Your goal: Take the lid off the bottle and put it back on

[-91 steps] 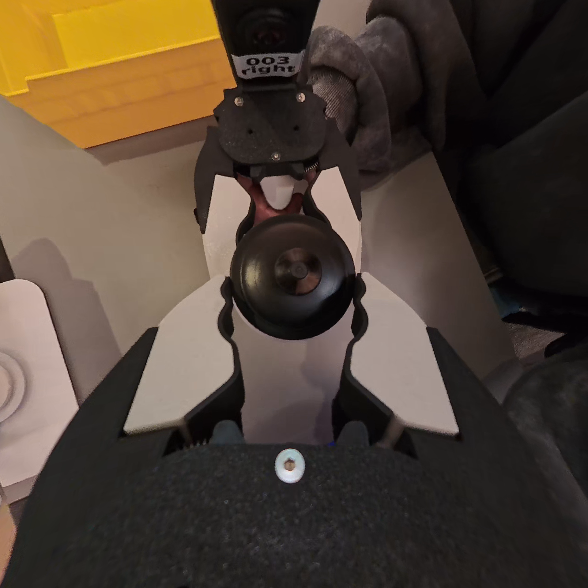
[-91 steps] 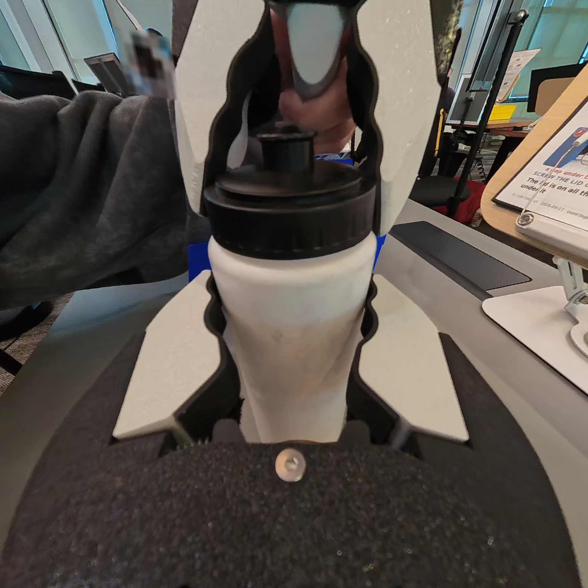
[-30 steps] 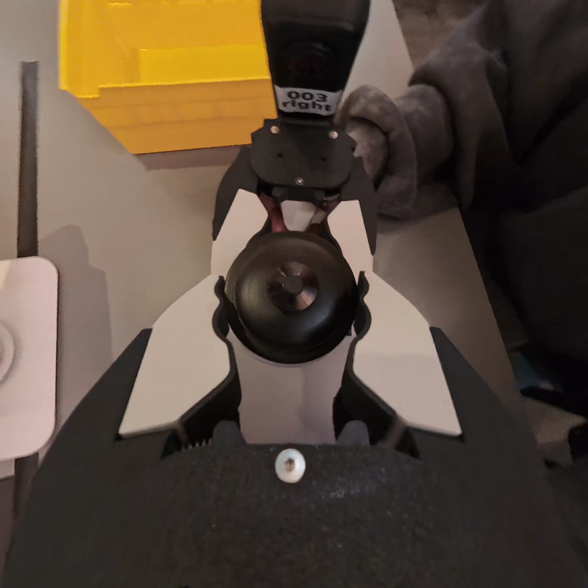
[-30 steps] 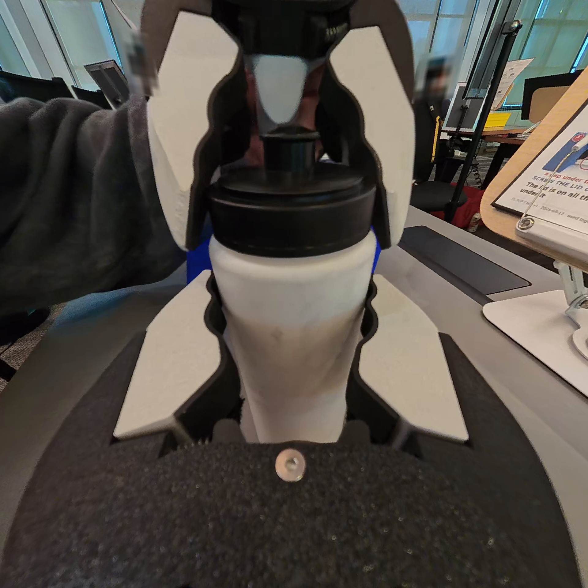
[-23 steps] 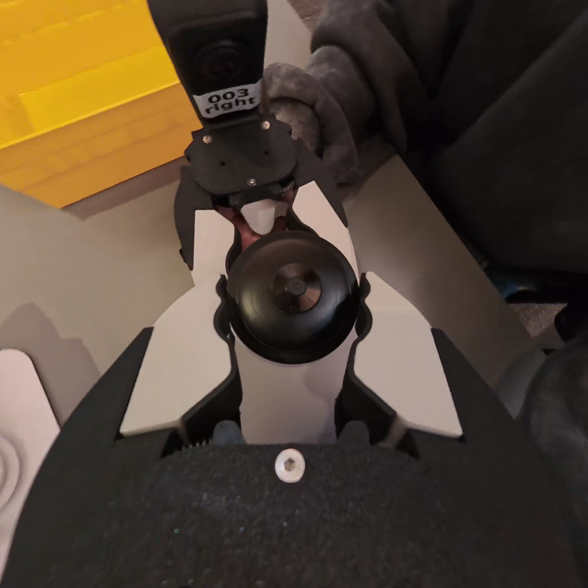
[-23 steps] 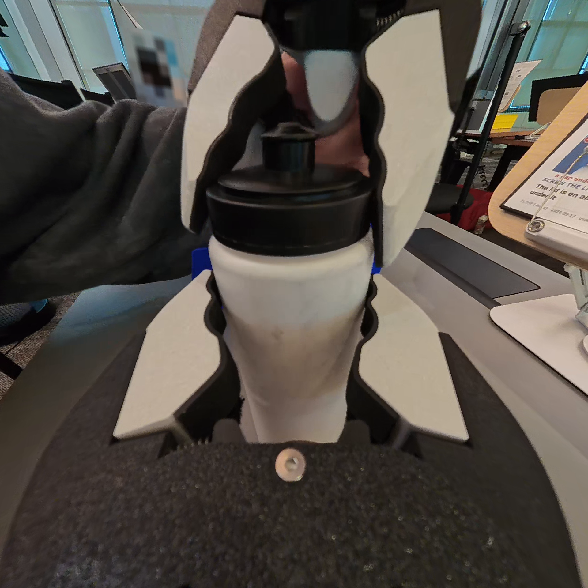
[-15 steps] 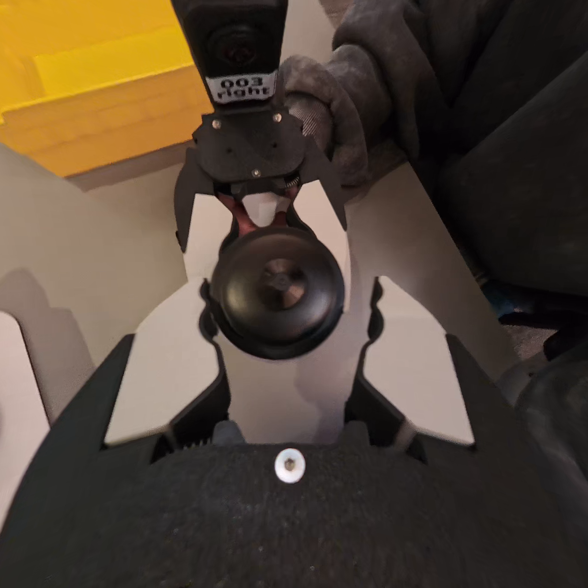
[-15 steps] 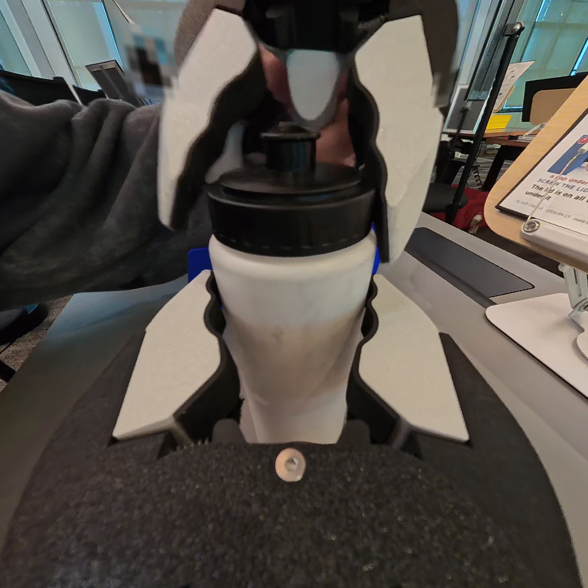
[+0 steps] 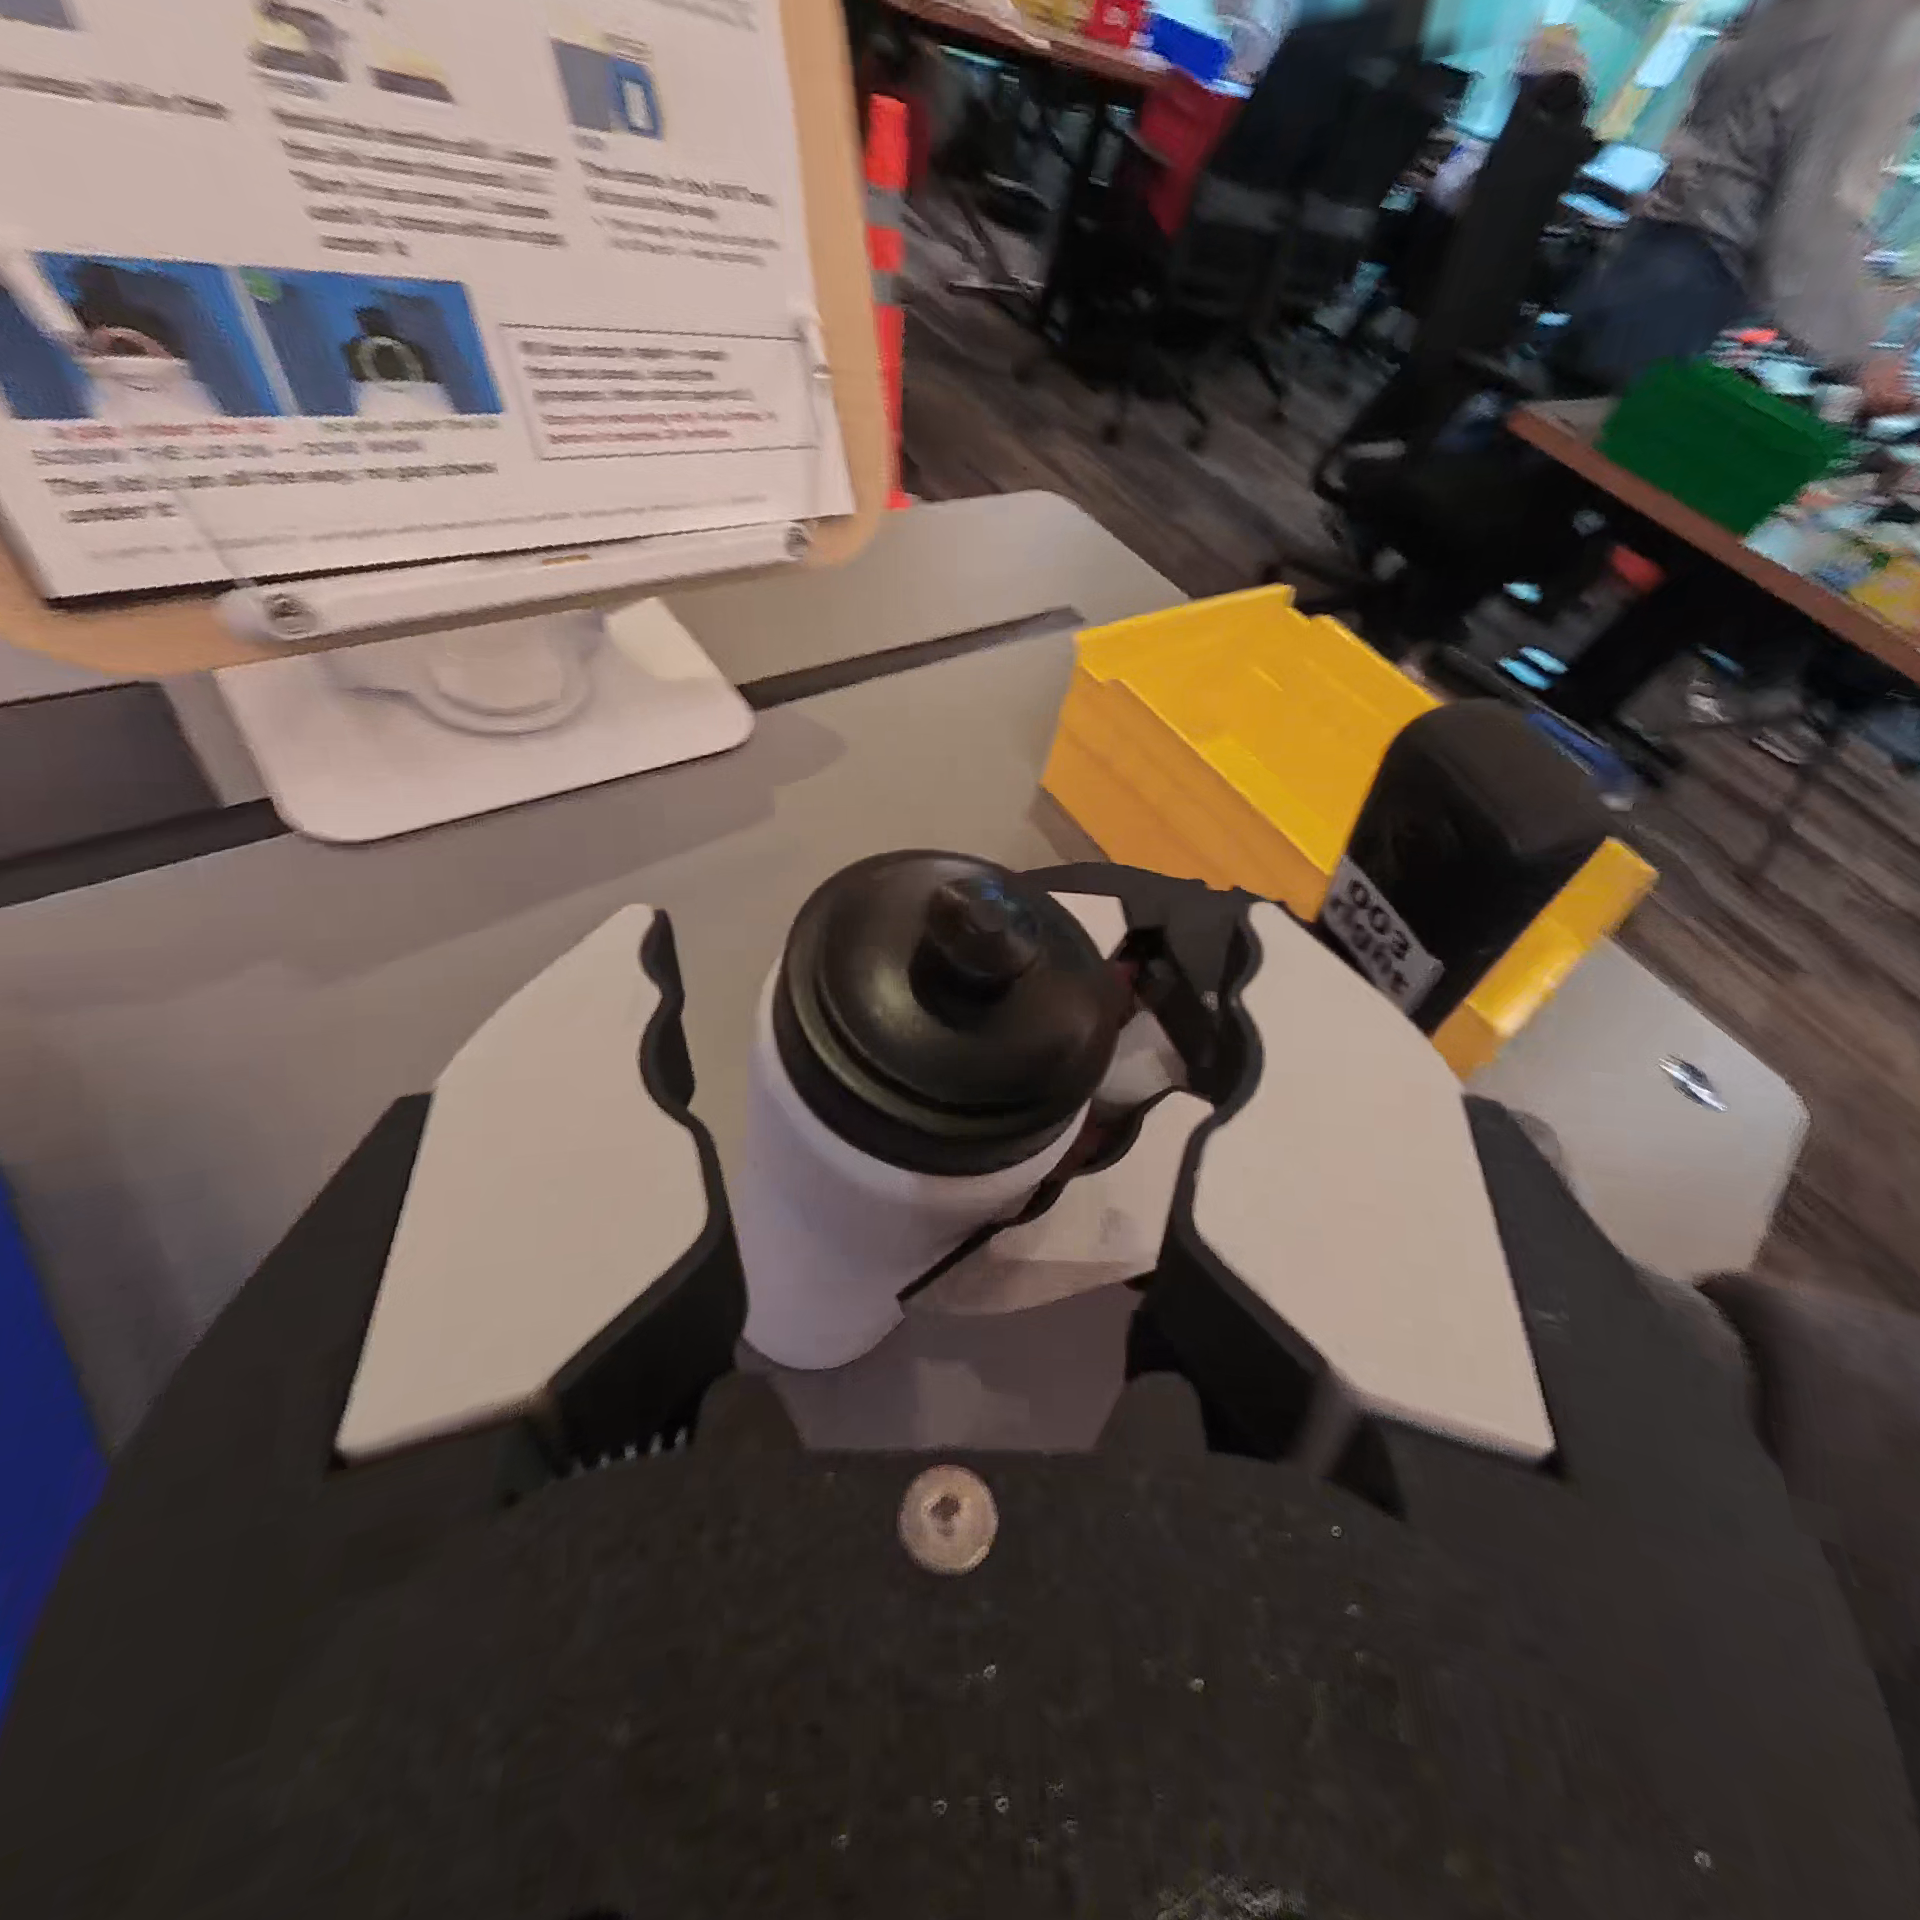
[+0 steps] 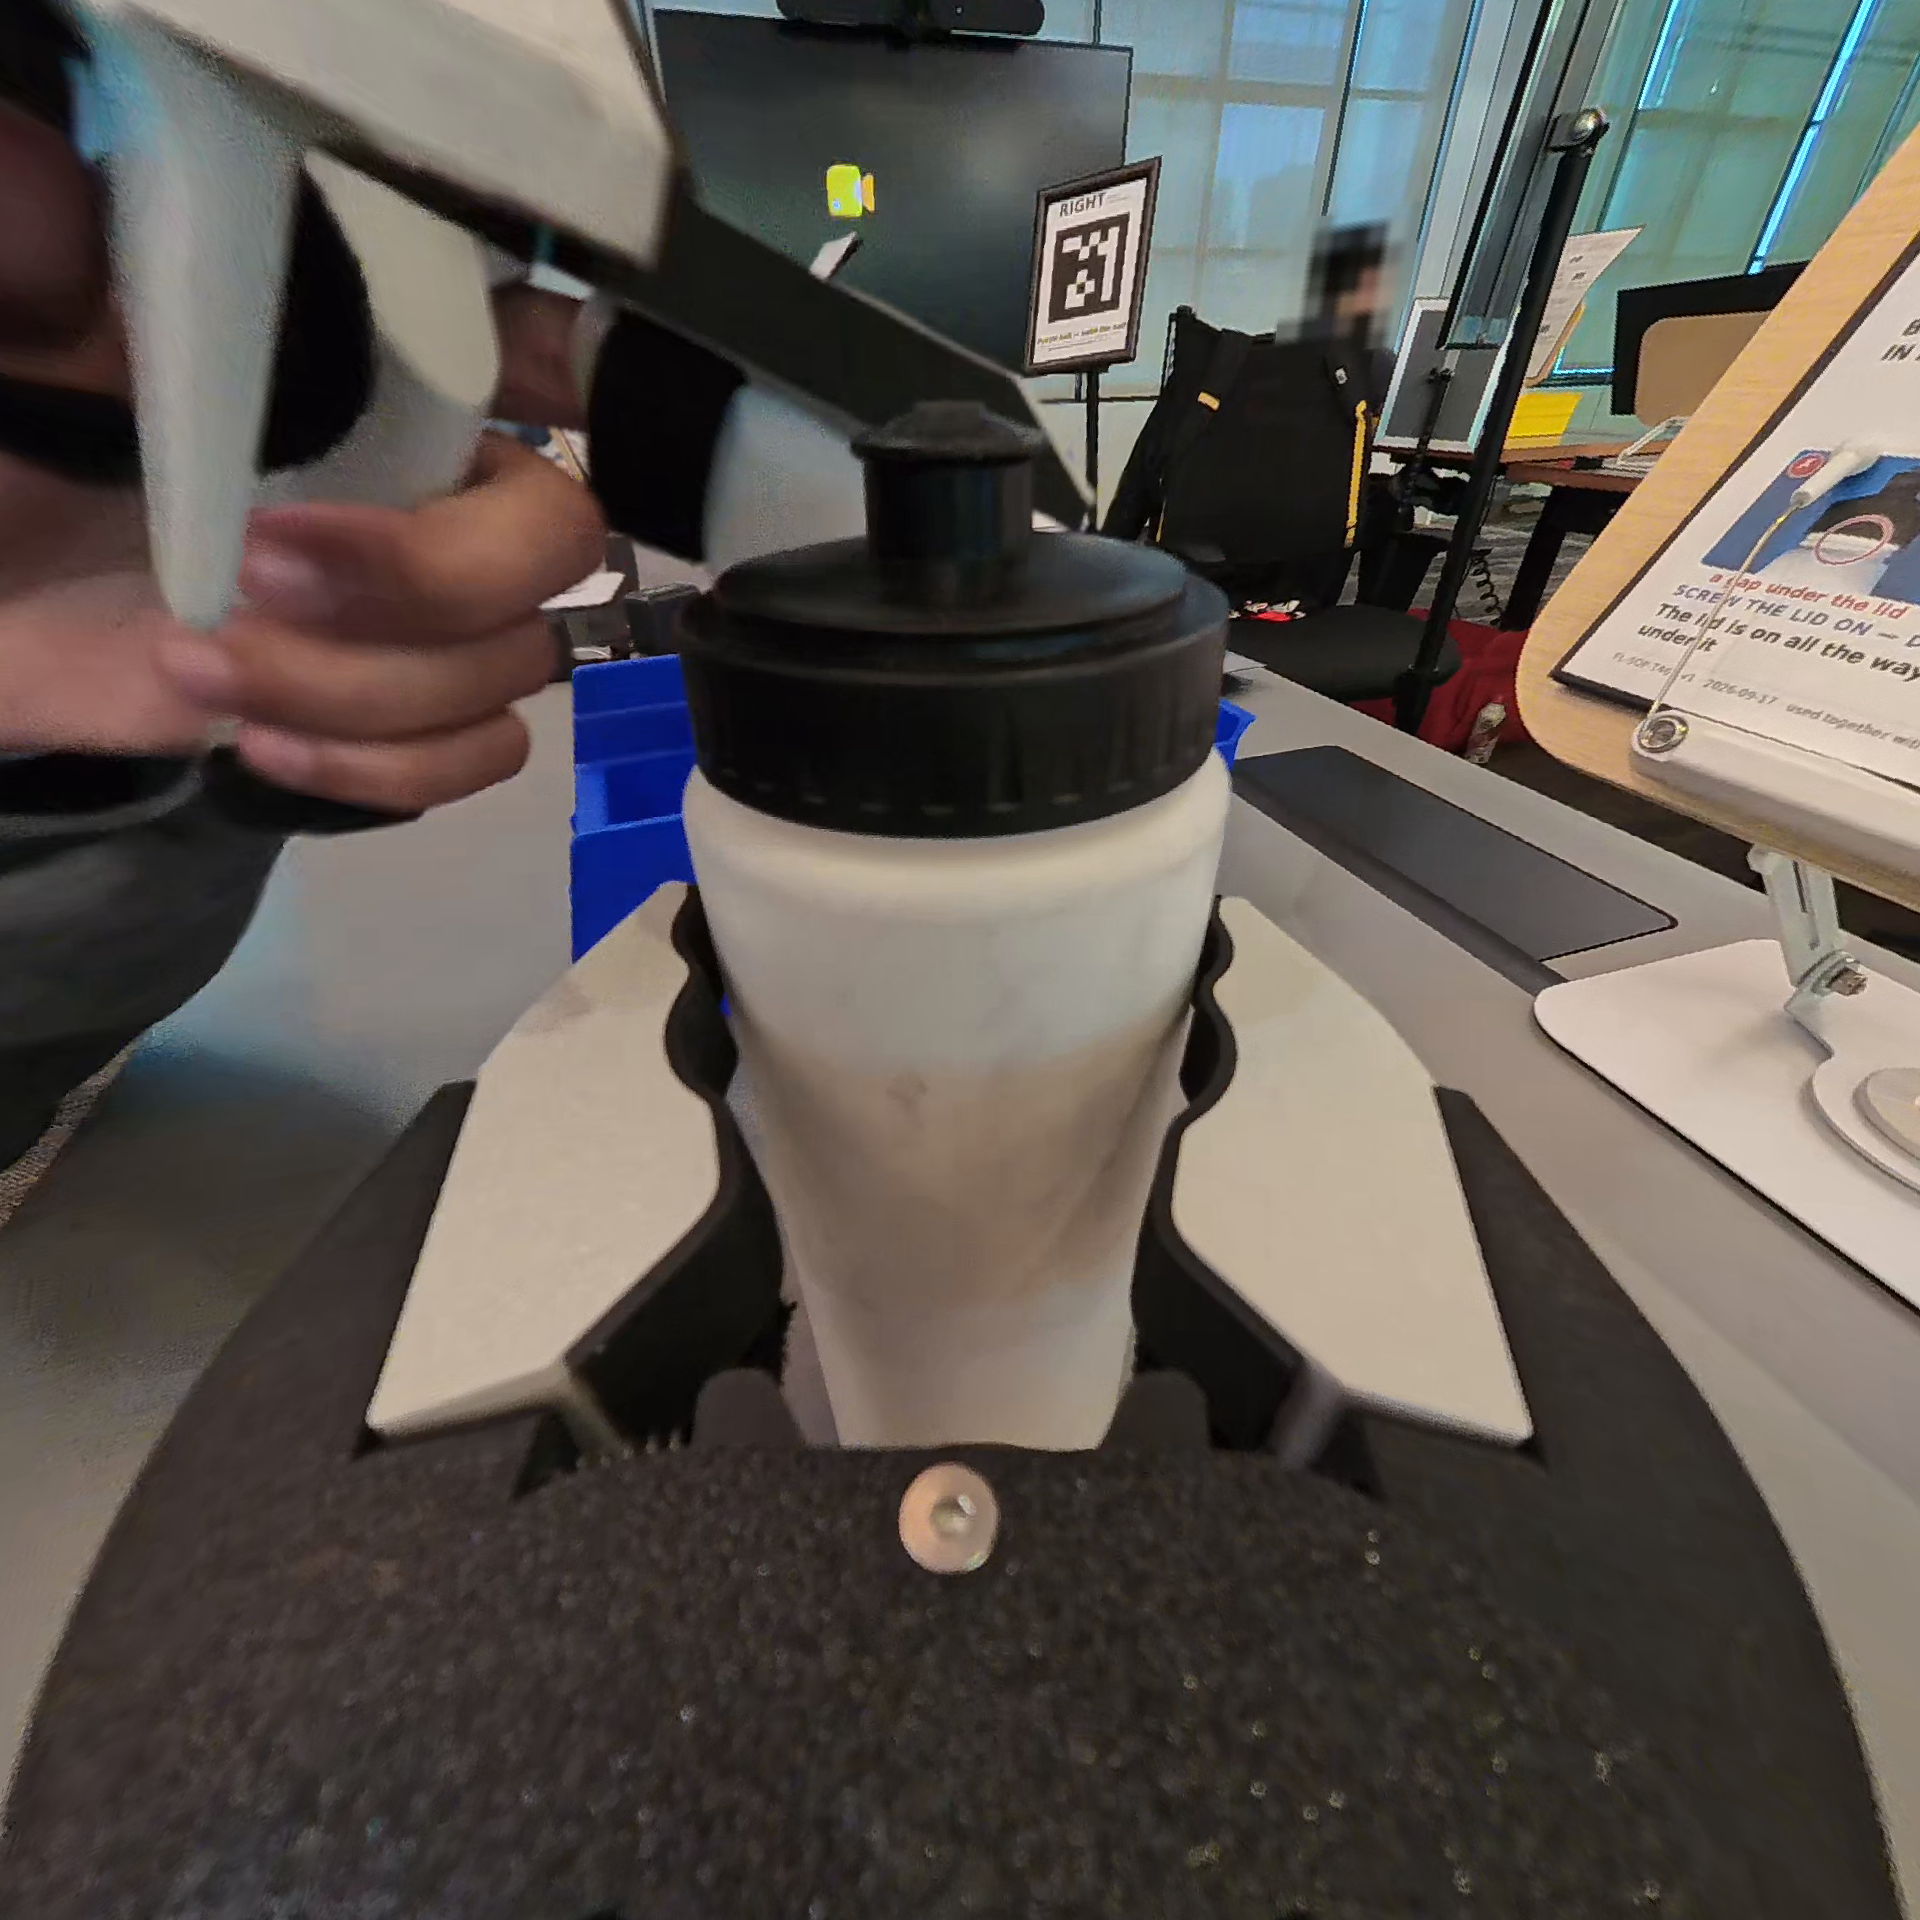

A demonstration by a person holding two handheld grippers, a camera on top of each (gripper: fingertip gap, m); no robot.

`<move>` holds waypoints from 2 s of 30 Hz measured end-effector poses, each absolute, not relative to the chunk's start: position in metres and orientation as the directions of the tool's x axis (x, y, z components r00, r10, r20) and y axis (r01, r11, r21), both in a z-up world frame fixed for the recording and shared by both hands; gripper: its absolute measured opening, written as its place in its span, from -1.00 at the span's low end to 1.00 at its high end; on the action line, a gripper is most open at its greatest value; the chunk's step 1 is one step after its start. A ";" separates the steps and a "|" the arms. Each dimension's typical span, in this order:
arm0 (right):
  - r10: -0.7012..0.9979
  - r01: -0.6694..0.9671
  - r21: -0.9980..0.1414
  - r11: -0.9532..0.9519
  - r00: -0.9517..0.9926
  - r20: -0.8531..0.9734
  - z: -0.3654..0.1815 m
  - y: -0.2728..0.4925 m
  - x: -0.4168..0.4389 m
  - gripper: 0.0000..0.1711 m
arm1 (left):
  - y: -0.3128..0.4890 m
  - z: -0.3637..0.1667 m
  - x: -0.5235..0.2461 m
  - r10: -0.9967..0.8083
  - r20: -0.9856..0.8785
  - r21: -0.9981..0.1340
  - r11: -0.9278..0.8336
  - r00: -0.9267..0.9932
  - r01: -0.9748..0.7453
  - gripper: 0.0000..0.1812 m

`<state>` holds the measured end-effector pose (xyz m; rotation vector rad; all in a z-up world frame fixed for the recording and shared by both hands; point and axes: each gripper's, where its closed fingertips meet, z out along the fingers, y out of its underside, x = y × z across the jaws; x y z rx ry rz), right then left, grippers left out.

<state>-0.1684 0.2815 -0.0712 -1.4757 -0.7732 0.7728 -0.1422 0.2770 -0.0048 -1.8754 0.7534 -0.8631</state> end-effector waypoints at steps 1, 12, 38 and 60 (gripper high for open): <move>0.833 0.016 -0.999 -0.038 0.553 -0.022 -0.071 0.282 -0.169 0.01 | 0.276 -0.008 -0.142 -0.760 0.230 -0.907 -0.394 0.608 -0.148 0.08; 0.826 0.031 -0.999 -0.035 0.564 -0.011 -0.071 0.281 -0.167 0.01 | 0.269 -0.029 -0.141 -0.860 0.089 -0.834 -0.340 0.503 -0.434 -0.23; 0.816 0.044 -0.997 -0.056 0.578 -0.020 -0.073 0.286 -0.159 -0.02 | 0.271 -0.031 -0.140 -0.989 0.104 -0.782 -0.014 -0.109 -0.624 -0.26; 0.792 0.103 -0.994 -0.038 0.610 0.033 -0.074 0.285 -0.163 -0.02 | 0.274 -0.045 -0.128 -0.981 -0.003 -0.679 -0.139 0.193 -0.721 -0.14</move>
